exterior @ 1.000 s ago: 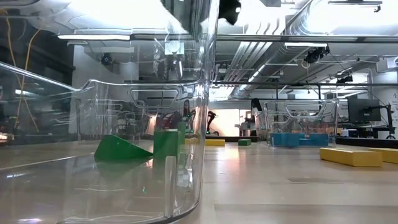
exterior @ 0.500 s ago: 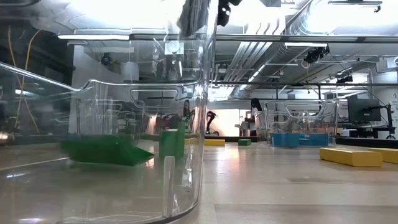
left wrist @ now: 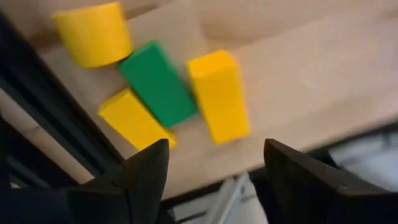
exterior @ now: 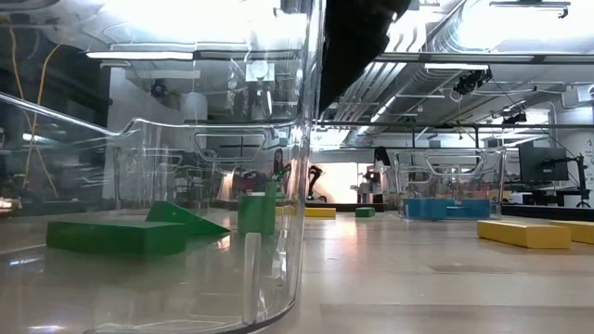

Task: Sort blocks
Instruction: Adjust the yellow block, then move the green block to the middle left of the table

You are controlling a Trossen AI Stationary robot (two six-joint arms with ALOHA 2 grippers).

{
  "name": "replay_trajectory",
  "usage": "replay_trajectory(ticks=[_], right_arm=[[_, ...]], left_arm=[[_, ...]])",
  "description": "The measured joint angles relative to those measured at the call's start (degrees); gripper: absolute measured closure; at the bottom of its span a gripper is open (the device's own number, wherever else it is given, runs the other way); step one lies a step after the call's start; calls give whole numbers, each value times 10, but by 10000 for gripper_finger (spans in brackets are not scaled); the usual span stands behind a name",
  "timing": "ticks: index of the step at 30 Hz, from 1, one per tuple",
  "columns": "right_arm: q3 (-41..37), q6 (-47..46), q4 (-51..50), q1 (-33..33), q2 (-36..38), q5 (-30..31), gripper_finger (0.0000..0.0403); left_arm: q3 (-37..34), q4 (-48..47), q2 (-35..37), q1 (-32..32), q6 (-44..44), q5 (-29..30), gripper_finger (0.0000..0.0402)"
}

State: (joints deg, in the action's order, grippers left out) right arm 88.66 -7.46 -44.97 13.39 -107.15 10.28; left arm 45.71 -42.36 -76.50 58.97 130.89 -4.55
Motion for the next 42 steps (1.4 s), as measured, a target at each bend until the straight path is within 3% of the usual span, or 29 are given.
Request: replay_trajectory(ticks=[7,11,14,20,28,32,35,38,42], right_arm=[[-5,0,33,-8,0,-34,208],[-5,-6,34,-9,0,-50,208],[-5,-16,34,-9,0,-50,208],[-5,-16,35,-7,0,-50,208],[-5,-15,37,-8,0,-52,208],[-5,-16,45,-8,0,-52,208],[-5,-16,51,-8,0,-52,208],[-5,-15,63,-8,0,-52,208],[-5,-6,75,-8,0,-52,208]], left_arm=[[0,-19,-64,-9,4,-25,158],[1,-23,-71,-9,-1,-24,188],[1,-23,-70,-9,-1,-21,239],[0,-17,-68,-9,-14,-3,386],[-1,27,-68,-71,-84,96,399],[19,12,-51,-112,-180,99,401],[54,-59,-35,-113,-232,81,401],[70,-123,-35,-89,-298,23,401],[65,-142,-49,-52,-419,-48,401]])
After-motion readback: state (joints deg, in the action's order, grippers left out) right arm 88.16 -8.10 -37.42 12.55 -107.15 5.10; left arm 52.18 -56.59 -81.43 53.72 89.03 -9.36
